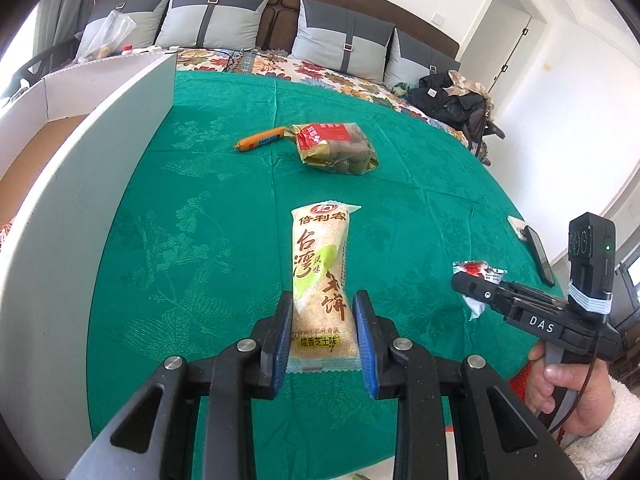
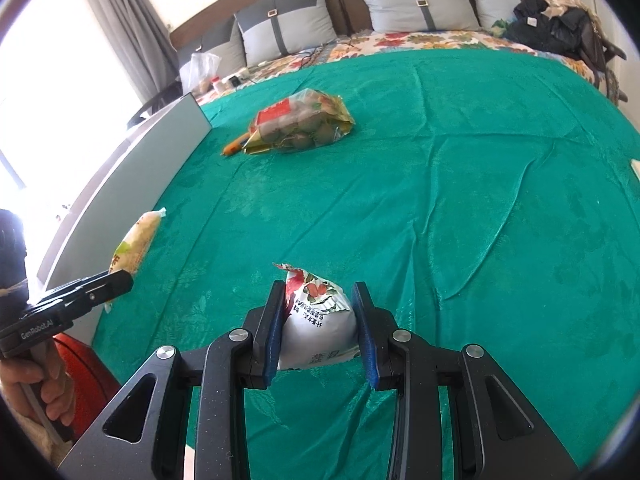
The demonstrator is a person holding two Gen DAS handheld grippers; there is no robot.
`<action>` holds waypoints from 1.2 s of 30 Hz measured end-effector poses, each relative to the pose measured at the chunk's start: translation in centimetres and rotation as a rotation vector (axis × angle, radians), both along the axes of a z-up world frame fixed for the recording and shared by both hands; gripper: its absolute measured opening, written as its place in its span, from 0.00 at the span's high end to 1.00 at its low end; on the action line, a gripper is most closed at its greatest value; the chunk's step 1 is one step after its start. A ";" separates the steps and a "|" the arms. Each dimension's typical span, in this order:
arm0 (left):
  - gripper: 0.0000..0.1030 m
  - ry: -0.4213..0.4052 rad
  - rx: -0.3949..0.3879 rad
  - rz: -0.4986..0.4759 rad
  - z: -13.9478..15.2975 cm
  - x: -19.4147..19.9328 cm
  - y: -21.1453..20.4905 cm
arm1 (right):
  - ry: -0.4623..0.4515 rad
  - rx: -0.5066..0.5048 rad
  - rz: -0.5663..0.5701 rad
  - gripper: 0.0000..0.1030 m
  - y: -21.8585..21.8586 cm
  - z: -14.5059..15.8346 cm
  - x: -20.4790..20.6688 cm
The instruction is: Organize snacks
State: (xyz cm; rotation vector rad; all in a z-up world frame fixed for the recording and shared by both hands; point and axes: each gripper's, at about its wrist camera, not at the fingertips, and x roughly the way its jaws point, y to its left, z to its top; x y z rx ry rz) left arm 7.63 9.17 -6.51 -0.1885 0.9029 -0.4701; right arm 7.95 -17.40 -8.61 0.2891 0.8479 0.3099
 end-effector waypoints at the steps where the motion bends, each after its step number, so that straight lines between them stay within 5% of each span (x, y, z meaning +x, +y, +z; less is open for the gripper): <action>1: 0.72 -0.009 -0.018 0.005 0.9 -0.2 0.5 | -0.005 0.002 0.013 0.67 0.6 0.4 0.0; 7: 0.72 -0.121 -0.063 0.070 6.9 -2.1 5.7 | -0.094 0.008 0.136 0.67 6.4 4.8 -0.3; 12: 0.72 -0.163 -0.030 0.225 9.2 -3.2 13.1 | -0.180 0.000 0.298 0.67 13.5 9.0 -1.0; 21: 0.72 -0.073 0.008 0.482 6.1 -1.2 26.1 | -0.258 -0.016 0.561 0.67 26.7 13.8 -0.2; 27: 0.72 0.000 0.097 0.533 4.2 1.9 29.1 | -0.244 -0.095 0.641 0.67 33.9 14.9 2.7; 33: 0.72 0.064 0.160 0.556 2.3 2.7 29.4 | -0.213 -0.190 0.652 0.66 37.3 13.0 4.4; 35: 0.61 0.098 0.180 0.575 1.5 2.7 29.6 | -0.191 -0.249 0.632 0.64 37.8 12.0 4.7; 36: 0.51 0.116 0.180 0.585 1.1 2.7 29.8 | -0.171 -0.264 0.633 0.47 38.2 11.6 5.0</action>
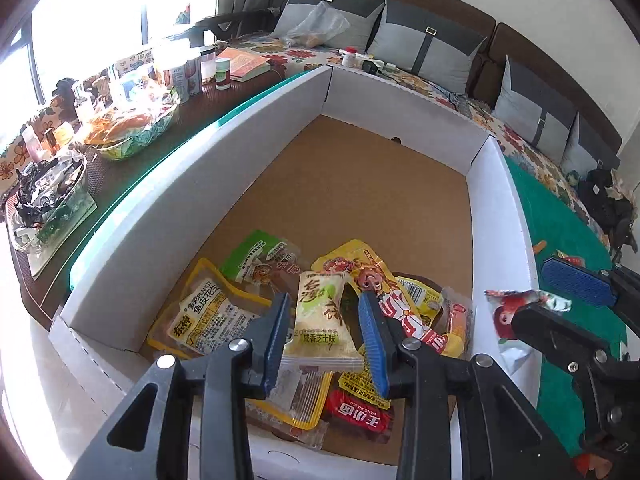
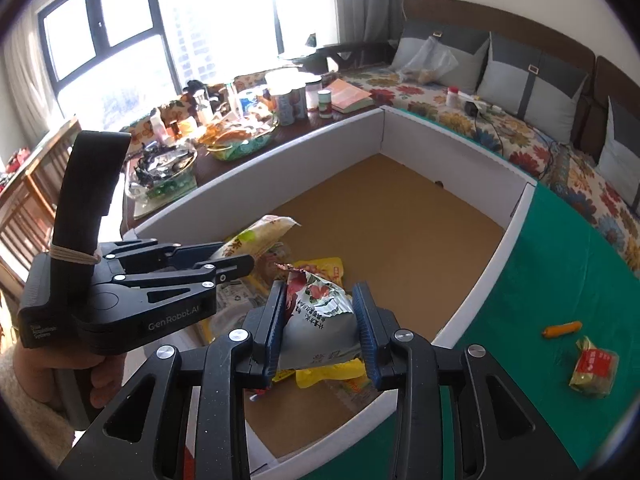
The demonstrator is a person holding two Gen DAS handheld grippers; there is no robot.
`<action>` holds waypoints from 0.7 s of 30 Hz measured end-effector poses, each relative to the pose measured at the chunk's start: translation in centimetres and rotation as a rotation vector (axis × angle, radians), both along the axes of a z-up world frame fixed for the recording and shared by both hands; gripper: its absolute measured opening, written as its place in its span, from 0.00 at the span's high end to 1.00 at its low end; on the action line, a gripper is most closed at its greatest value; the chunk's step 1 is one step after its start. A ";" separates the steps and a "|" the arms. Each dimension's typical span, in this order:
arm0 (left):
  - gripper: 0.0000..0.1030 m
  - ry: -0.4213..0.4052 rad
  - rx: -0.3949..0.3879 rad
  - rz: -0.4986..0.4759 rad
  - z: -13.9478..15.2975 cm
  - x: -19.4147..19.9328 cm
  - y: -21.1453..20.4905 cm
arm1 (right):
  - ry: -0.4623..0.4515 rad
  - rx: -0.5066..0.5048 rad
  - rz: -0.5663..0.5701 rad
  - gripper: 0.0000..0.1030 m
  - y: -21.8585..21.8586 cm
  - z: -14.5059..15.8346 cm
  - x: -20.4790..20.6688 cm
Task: Organize snacks
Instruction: 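Carry both packets over the white box and open both tools, then move both tools back over the orange sausage and red-gold bag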
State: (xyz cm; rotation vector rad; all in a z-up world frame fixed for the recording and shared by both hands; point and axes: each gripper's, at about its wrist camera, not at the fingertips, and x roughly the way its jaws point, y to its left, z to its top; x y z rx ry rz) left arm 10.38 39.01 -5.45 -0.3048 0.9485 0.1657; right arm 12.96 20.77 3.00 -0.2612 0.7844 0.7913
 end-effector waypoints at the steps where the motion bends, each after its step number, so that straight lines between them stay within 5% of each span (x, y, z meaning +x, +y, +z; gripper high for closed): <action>1: 0.28 0.009 -0.003 0.017 -0.3 -0.1 0.2 | 0.017 -0.003 0.004 0.26 0.1 -0.3 0.2; 2: 0.14 0.004 0.000 0.039 -0.4 -0.3 0.4 | 0.023 0.005 0.007 0.25 -0.1 -0.4 0.3; 11: 0.13 -0.075 0.013 0.087 1.6 -2.9 -0.3 | -0.037 0.037 -0.057 0.26 -4.6 0.0 0.0; 21: 0.13 -0.145 0.063 -0.029 4.4 -3.9 -7.7 | -0.065 0.002 -0.377 0.25 -25.0 -7.7 -0.3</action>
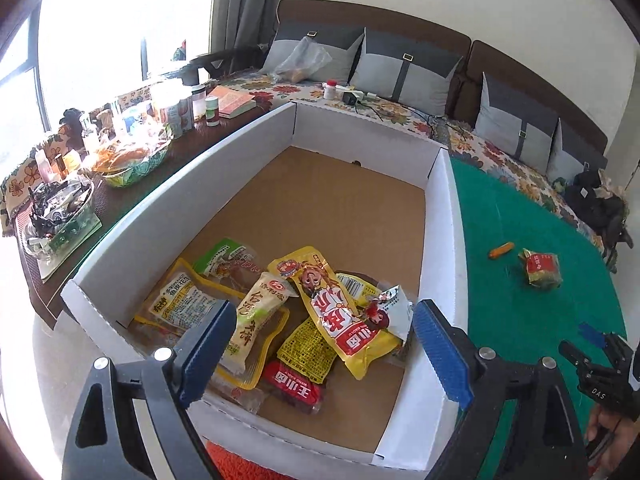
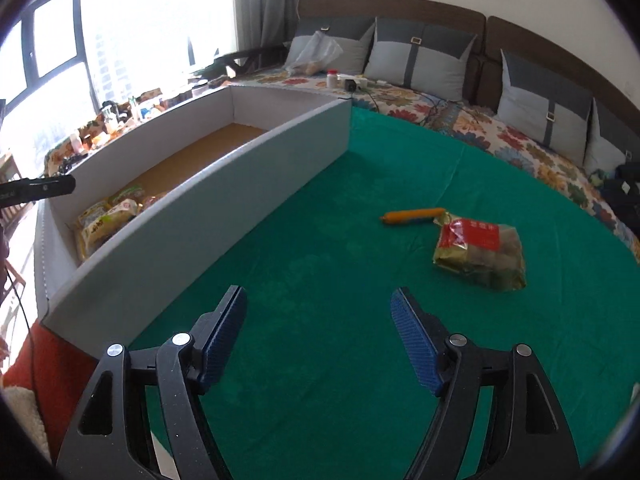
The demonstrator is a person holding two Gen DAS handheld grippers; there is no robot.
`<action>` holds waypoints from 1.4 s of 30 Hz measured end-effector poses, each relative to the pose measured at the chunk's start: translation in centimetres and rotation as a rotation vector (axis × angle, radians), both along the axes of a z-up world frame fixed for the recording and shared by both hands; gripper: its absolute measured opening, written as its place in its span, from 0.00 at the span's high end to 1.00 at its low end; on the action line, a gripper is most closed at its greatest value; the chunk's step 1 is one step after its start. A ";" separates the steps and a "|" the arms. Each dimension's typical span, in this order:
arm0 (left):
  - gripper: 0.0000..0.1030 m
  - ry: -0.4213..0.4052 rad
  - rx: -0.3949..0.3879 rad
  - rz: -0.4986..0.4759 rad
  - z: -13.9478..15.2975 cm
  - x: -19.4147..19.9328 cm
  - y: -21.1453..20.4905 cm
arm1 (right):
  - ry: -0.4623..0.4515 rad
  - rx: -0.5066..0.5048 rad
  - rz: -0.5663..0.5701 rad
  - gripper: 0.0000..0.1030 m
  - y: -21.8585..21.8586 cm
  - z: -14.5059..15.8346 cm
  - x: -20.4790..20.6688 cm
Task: Organize snacks
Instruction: 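Move both tools back over the orange sausage and red-gold bag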
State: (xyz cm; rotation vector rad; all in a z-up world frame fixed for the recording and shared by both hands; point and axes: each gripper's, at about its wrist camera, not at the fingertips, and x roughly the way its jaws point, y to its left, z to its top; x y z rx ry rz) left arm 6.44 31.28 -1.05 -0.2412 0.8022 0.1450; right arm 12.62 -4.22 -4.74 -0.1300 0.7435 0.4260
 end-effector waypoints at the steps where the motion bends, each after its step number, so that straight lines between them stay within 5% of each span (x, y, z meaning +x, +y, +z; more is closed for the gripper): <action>1: 0.13 -0.008 -0.003 -0.019 0.5 0.2 -1.0 | 0.011 -0.008 -0.051 0.25 -2.5 -1.1 -0.1; 9: 0.12 -0.025 0.010 -0.222 3.0 3.1 -12.5 | 0.028 0.029 -0.370 0.25 -16.2 -4.1 -2.4; 19: 0.12 0.103 0.113 -0.494 -0.6 5.9 -25.5 | 0.101 0.075 -0.363 0.25 -18.5 -5.7 -0.8; 33: 0.12 0.225 0.094 -0.426 -4.5 15.7 -25.9 | 0.152 0.071 -0.303 0.25 -17.5 -7.4 0.5; 39: 0.12 0.248 0.139 -0.416 -6.5 19.8 -25.7 | 0.170 0.093 -0.305 0.24 -17.8 -7.4 0.9; 42: 0.13 0.271 0.226 -0.456 -8.0 22.5 -26.7 | 0.171 0.096 -0.303 0.22 -17.7 -7.4 0.9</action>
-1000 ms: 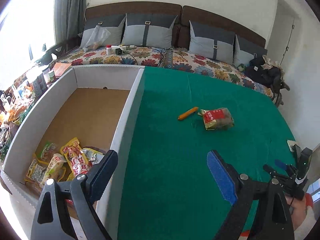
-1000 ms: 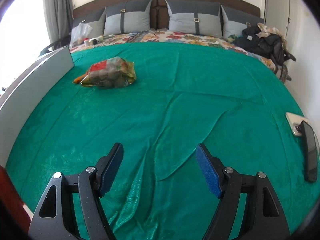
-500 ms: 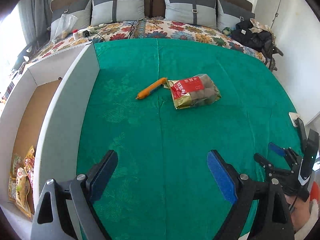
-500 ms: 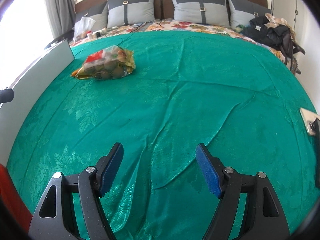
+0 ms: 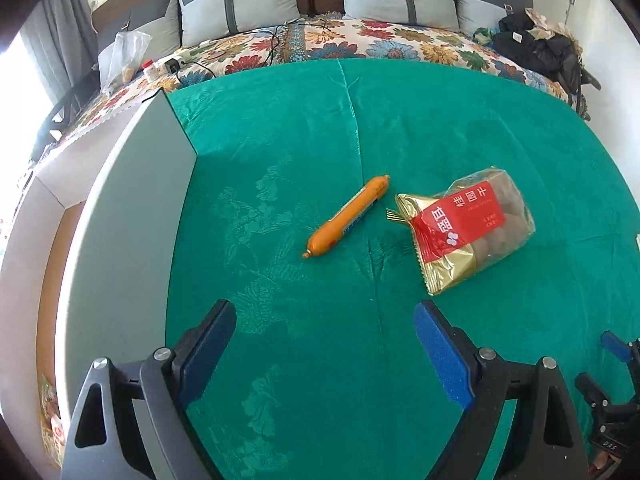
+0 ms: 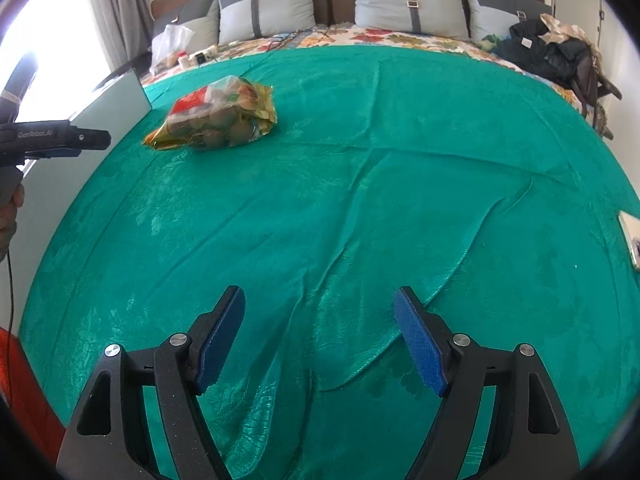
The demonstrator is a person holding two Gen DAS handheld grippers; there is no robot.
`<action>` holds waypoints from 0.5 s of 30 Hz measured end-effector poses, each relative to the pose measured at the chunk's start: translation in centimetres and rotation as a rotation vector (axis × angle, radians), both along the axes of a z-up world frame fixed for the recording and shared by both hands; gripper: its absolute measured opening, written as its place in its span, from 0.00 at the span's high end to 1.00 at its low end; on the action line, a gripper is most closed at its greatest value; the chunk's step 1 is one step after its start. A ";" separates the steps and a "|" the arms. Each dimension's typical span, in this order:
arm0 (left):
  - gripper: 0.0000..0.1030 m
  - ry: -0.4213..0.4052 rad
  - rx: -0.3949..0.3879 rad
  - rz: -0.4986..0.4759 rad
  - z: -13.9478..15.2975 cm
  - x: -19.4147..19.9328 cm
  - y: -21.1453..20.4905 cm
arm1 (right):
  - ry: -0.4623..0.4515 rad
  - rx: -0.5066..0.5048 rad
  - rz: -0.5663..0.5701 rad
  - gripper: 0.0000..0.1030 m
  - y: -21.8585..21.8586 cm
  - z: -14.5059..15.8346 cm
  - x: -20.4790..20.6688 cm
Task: Organize snacks
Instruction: 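Move both tools back over the orange sausage and red-gold bag, then close the left tool on the orange sausage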
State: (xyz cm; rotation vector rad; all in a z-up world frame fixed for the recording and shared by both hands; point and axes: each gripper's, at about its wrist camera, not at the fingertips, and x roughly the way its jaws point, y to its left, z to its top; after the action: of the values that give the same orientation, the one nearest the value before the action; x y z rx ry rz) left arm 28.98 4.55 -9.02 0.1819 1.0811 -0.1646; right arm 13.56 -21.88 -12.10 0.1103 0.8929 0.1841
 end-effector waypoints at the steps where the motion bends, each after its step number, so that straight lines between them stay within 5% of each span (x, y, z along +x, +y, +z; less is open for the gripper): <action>1: 0.17 0.003 0.025 -0.015 -0.5 1.1 -0.3 | 0.000 -0.003 0.002 0.22 0.1 0.0 0.0; 4: 0.31 0.036 0.074 -0.039 -2.3 4.1 -1.0 | 0.000 -0.007 0.009 0.21 0.1 0.0 0.0; 8: 0.31 0.066 0.061 -0.088 -4.0 6.8 -1.9 | 0.002 0.005 0.010 0.21 -0.1 0.0 0.1; 13: 0.34 0.085 -0.053 -0.079 -4.4 8.4 -1.4 | 0.001 0.008 0.015 0.20 -0.2 0.1 0.3; 15: 0.49 0.058 -0.074 -0.074 -4.2 8.2 -1.0 | 0.002 0.008 0.018 0.19 0.0 0.0 0.3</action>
State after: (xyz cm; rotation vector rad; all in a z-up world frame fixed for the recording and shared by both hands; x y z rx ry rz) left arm 37.17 3.51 -13.23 0.1511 1.1249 -0.2771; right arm 13.90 -21.89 -12.05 0.1102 0.8950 0.2044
